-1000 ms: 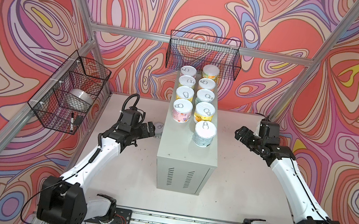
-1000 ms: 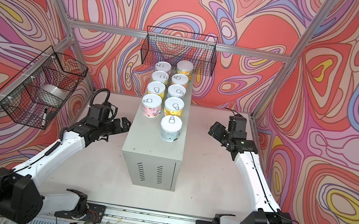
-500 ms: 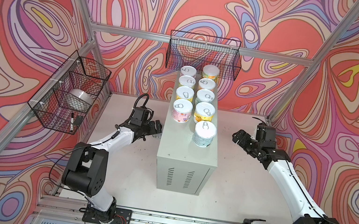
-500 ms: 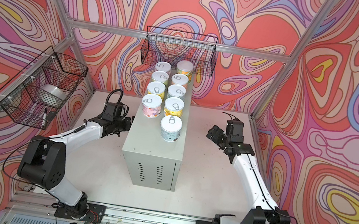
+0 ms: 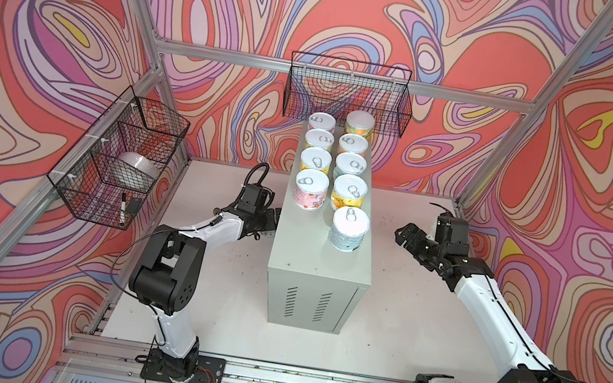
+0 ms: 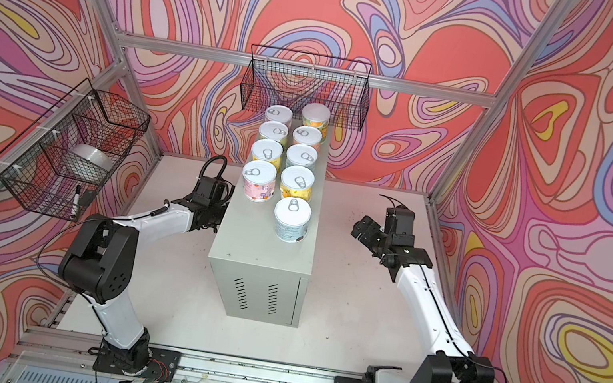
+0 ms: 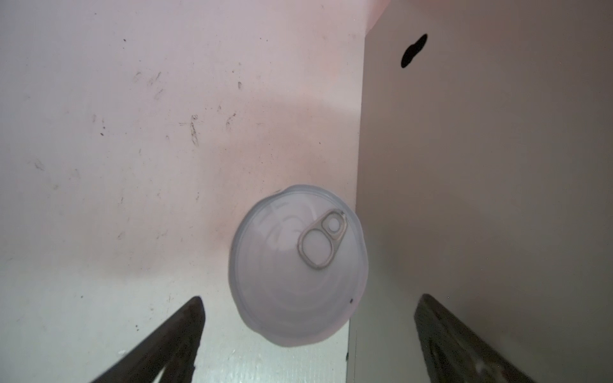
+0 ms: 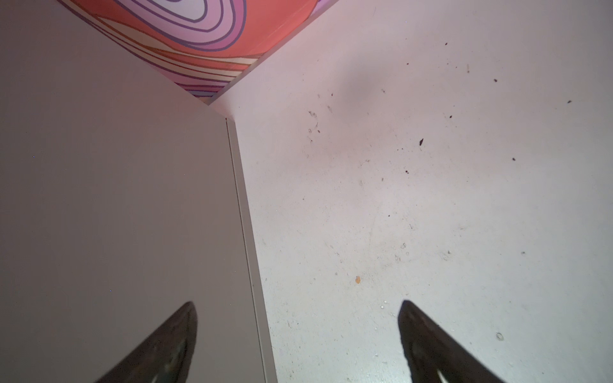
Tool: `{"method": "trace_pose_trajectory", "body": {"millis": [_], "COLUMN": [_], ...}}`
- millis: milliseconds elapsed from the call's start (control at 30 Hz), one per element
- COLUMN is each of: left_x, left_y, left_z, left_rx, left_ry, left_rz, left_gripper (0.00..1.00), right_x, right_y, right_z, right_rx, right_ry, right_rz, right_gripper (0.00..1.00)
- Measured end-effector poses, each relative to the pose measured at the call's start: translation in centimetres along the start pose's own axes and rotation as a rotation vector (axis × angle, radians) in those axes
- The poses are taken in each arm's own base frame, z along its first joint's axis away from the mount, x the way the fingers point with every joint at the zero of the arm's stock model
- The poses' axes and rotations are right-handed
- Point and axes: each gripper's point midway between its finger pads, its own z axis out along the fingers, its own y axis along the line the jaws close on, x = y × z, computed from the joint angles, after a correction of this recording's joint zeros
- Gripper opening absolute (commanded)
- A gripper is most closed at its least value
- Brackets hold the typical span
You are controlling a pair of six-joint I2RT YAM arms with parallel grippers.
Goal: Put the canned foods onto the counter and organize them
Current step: 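Close the left gripper around the second small white floor can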
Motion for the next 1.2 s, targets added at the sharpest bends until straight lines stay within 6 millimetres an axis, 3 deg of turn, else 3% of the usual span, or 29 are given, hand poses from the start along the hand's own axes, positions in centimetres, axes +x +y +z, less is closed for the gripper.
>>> {"method": "trace_pose_trajectory", "body": {"millis": [267,533,833,967,1067,1100,1167,1200], "left_x": [0.8,0.2,-0.7,-0.9,-1.0,-1.0,-1.1,-1.0], "left_y": [1.2,1.5,1.7,2.0,2.3,2.3,2.4,2.4], "left_z": [2.2,3.7,5.0,5.0,5.0,4.9,4.9,4.9], "left_rx": [-0.055,-0.088,-0.116,-0.135,-0.149,-0.152,-0.156,-0.158], "left_ry": [0.027,0.015,0.002,-0.009,-0.015,-0.017,-0.019,-0.018], "left_rz": [0.007,0.018,0.035,0.038,0.045,0.045,0.046,0.047], "left_gripper": [0.96,0.91,0.77,0.65,0.48,0.38,0.02,0.00], "right_x": [0.0,0.1,0.1,0.2,0.5,0.6,0.7,0.7], "right_y": [0.0,0.1,0.1,0.1,-0.1,-0.1,-0.1,-0.1], "right_z": [0.1,0.5,0.5,0.8,1.3,1.4,1.6,1.6], "right_rx": [-0.002,-0.005,-0.007,-0.007,-0.003,-0.003,-0.003,-0.004], "right_ry": [0.003,0.008,0.007,0.016,0.030,0.034,0.041,0.042], "right_rz": [0.004,0.005,0.004,0.005,0.006,0.006,0.007,0.007], "right_gripper": [0.97,0.97,0.96,0.96,0.96,0.95,0.95,0.95]}}
